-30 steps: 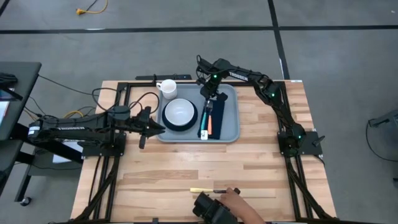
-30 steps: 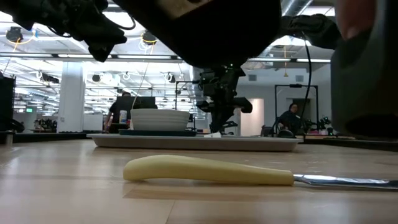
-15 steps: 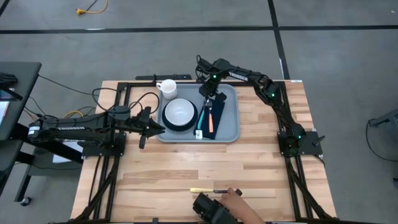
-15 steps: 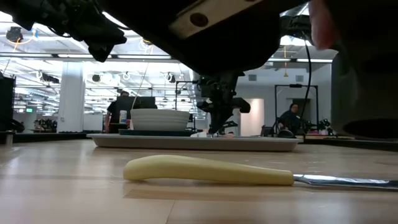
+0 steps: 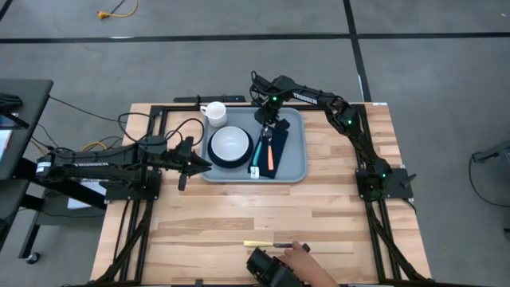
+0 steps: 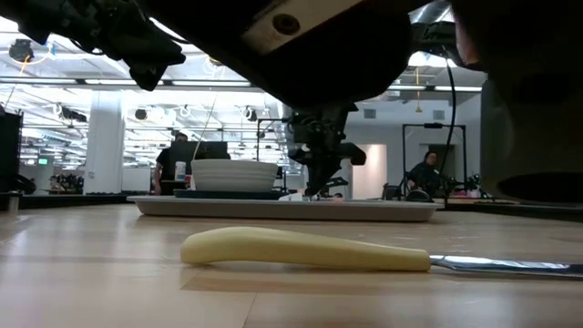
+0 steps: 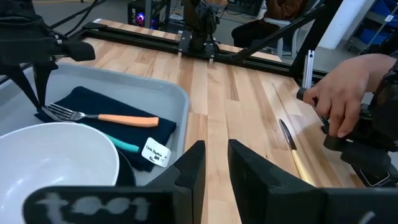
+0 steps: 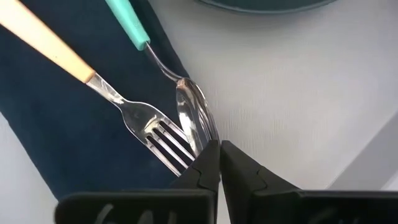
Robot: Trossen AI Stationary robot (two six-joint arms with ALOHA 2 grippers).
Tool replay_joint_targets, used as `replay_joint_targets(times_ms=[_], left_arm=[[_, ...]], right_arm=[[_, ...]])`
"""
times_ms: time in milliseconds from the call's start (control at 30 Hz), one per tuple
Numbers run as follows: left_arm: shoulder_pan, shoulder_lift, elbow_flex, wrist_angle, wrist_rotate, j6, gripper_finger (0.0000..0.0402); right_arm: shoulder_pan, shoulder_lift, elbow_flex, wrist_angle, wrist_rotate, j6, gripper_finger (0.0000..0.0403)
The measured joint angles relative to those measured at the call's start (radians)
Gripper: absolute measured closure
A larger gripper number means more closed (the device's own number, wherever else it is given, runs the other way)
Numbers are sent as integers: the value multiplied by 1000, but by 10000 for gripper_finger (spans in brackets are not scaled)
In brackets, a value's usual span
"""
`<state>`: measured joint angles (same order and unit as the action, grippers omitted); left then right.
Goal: Set up tray
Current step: Put the blue spoon on the blue napkin to the left of the orange fork, then adjust the blue napkin
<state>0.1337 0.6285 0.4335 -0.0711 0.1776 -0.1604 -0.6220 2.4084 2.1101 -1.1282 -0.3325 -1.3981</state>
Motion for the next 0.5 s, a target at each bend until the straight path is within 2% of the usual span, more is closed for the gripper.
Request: replay_joint_targets(times_ms=[233, 500], left_arm=[[0, 0, 0, 0, 0, 0, 345], [0, 0, 0, 0, 0, 0, 345]], right_arm=[[0, 0, 0, 2, -3, 99, 353], [1, 0, 0, 1, 7, 100, 320]])
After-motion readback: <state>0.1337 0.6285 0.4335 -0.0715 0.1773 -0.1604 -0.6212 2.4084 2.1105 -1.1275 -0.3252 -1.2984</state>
